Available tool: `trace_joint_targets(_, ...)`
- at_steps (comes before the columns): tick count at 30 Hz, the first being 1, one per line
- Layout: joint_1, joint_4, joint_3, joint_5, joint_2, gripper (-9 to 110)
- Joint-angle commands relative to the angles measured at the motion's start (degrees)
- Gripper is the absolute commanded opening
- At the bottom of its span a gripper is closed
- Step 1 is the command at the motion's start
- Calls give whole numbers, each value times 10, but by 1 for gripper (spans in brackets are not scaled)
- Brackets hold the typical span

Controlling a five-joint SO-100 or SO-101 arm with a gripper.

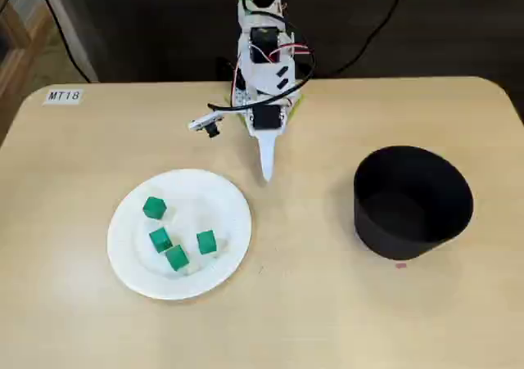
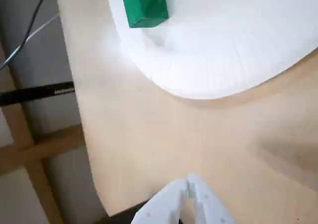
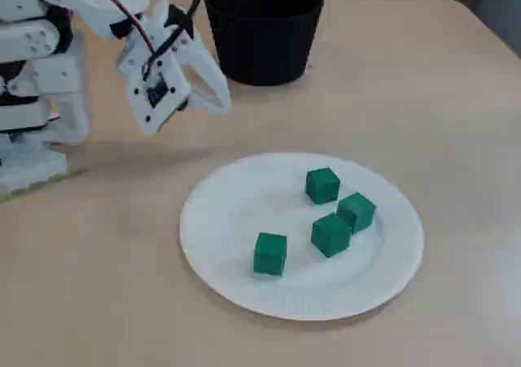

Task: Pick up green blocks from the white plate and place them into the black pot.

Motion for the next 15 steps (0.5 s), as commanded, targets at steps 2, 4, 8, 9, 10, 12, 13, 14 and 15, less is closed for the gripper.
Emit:
trace_joint_targets(2, 13, 6, -6, 8, 4, 15)
trace_joint_targets(4, 11, 6, -6, 5, 4, 14)
trace_joint_targets(8, 18, 6, -6, 13, 4, 3)
trace_joint_targets(9, 21, 6, -6, 18, 4, -2)
trace_joint_targets(10, 23, 6, -6, 18, 4, -2)
trace_joint_targets(12, 23, 6, -6, 18, 4, -2)
trace_joint_targets(13, 23, 6, -6, 20, 4, -2)
trace_joint_targets(14, 23, 7, -6, 19, 4, -2)
trace_joint_targets(15, 25, 8, -7, 20, 4, -2)
